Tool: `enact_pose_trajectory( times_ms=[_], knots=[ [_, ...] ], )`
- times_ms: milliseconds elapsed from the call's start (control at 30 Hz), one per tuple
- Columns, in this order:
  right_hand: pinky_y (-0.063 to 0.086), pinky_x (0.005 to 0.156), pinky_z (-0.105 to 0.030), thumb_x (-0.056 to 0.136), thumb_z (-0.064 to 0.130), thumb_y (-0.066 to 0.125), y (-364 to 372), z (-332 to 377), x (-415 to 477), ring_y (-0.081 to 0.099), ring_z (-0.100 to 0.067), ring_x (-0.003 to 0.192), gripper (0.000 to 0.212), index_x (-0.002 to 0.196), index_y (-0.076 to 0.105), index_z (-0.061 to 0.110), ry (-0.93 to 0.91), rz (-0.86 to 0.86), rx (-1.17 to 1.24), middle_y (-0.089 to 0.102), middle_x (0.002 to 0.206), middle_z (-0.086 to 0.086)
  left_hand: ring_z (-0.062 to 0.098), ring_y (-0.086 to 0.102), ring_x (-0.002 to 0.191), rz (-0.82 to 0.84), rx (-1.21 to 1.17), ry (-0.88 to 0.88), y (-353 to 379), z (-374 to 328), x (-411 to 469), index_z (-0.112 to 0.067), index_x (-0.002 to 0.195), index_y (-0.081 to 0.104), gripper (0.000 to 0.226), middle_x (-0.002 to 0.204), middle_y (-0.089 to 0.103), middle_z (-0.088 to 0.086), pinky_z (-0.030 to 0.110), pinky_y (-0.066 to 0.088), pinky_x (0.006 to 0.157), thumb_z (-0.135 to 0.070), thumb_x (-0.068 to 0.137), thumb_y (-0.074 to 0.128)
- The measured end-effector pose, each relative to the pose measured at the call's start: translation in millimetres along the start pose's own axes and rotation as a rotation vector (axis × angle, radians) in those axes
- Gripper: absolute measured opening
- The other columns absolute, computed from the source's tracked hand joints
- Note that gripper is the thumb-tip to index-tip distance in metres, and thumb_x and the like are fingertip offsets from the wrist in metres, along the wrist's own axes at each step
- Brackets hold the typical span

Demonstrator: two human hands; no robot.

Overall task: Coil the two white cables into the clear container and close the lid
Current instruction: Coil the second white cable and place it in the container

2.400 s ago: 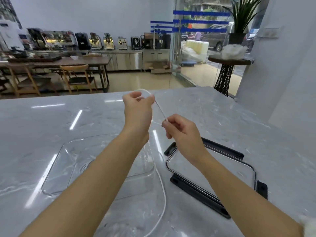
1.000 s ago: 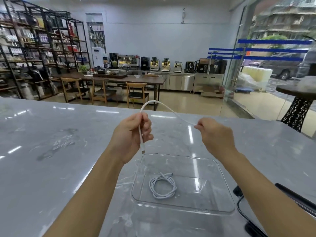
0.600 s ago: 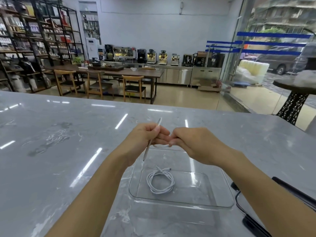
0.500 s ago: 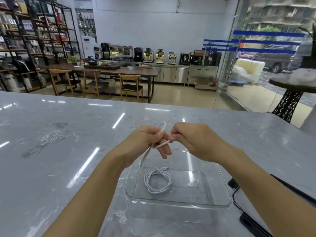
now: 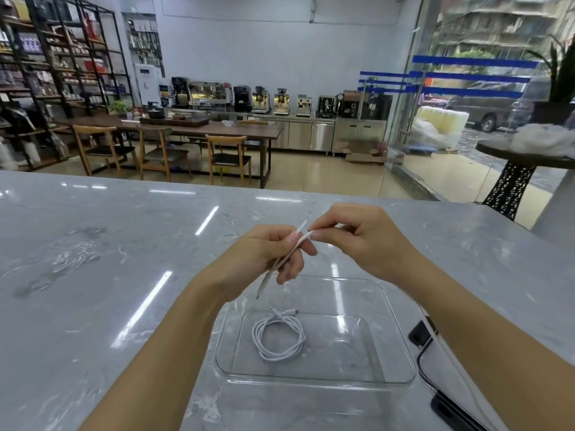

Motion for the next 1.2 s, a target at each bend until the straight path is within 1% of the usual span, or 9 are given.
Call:
enact_pose_trajectory(
  times_ms=[167,333,467,600,700,800,967,1100,1200],
  knots=[
    [0.040,0.056,-0.012,0.082,0.020,0.064,7,-12,0,0.045,-0.006,0.057,0.029,0.111,0.062,0.023,0.137,0.079,0.070,0.058,0.092,0.014,0.006,0.022,0.040,0.157,-0.287,-0.040,0,11,1,-0.009,0.083,0.065,0.029,0.045,0.035,-0.010,0.022,0.020,0.043,-0.020,0.091,0.040],
    [0.033,0.043,-0.011,0.090,0.013,0.054,27,-17,-2,0.039,-0.002,0.041,0.023,0.072,0.066,0.006,0.274,0.311,0.224,0.056,0.052,0.007,0.009,0.037,0.041,0.293,-0.404,-0.193,-3,18,-5,-0.002,0.089,0.064,0.031,0.051,0.049,-0.003,0.022,0.037,0.046,-0.020,0.091,0.039],
    [0.031,0.042,-0.012,0.089,0.013,0.054,35,-21,0,0.037,-0.003,0.038,0.025,0.072,0.066,0.000,0.295,0.332,0.192,0.052,0.048,0.002,0.007,0.029,0.037,0.177,-0.260,-0.356,-5,21,-1,-0.013,0.070,0.062,0.040,0.046,0.041,-0.006,0.019,0.030,0.039,-0.040,0.090,0.040],
    [0.037,0.035,-0.017,0.084,0.017,0.063,28,-27,3,0.047,-0.007,0.036,0.006,0.081,0.068,0.014,0.358,0.275,0.307,0.060,0.057,0.008,0.005,0.019,0.036,-0.016,-0.292,-0.248,-8,19,2,-0.020,0.059,0.047,0.038,0.043,0.028,-0.010,0.018,0.018,0.036,-0.030,0.094,0.039],
    [0.047,0.040,-0.024,0.078,0.012,0.069,13,-39,3,0.057,-0.018,0.045,0.016,0.093,0.063,0.013,0.462,0.306,0.349,0.067,0.079,-0.005,0.005,0.019,0.034,-0.217,-0.401,-0.182,-24,16,1,-0.018,0.059,0.046,0.038,0.042,0.027,-0.010,0.020,0.015,0.037,-0.025,0.096,0.037],
    [0.045,0.042,-0.026,0.081,0.011,0.066,1,-48,-3,0.053,-0.020,0.044,0.015,0.094,0.058,0.009,0.571,0.404,0.376,0.068,0.069,-0.011,0.004,0.019,0.032,-0.373,-0.513,-0.103,-49,5,1,-0.015,0.062,0.042,0.037,0.040,0.027,-0.010,0.019,0.015,0.034,-0.025,0.097,0.035],
    [0.033,0.035,-0.018,0.084,0.009,0.062,-22,-52,12,0.035,-0.010,0.038,0.008,0.077,0.057,0.009,0.623,0.115,0.498,0.049,0.053,-0.003,0.004,0.021,0.032,-0.476,-0.570,0.037,-66,-29,12,-0.015,0.064,0.043,0.039,0.040,0.030,-0.010,0.017,0.018,0.032,-0.028,0.099,0.032],
    [0.036,0.036,-0.012,0.080,0.014,0.066,-67,-39,43,0.047,0.000,0.041,0.011,0.075,0.057,0.016,0.408,-0.256,0.126,0.059,0.061,-0.002,0.004,0.022,0.030,-0.438,-0.596,0.138,-61,-54,24,-0.015,0.065,0.043,0.039,0.038,0.032,-0.010,0.017,0.019,0.032,-0.030,0.099,0.030],
    [0.040,0.047,-0.017,0.078,0.018,0.069,-78,-35,48,0.050,-0.004,0.050,0.012,0.074,0.058,0.020,0.332,-0.327,0.016,0.057,0.064,0.000,0.003,0.023,0.030,-0.425,-0.647,0.247,-59,-67,25,-0.016,0.065,0.045,0.041,0.038,0.033,-0.011,0.016,0.019,0.033,-0.031,0.099,0.029]
  ],
)
Point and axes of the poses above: each hand's wrist, its own x-axis towards the middle knuckle, its own y-axis out of the palm, z = x × y, the point moved 4 cm from there along x, towards the middle knuckle
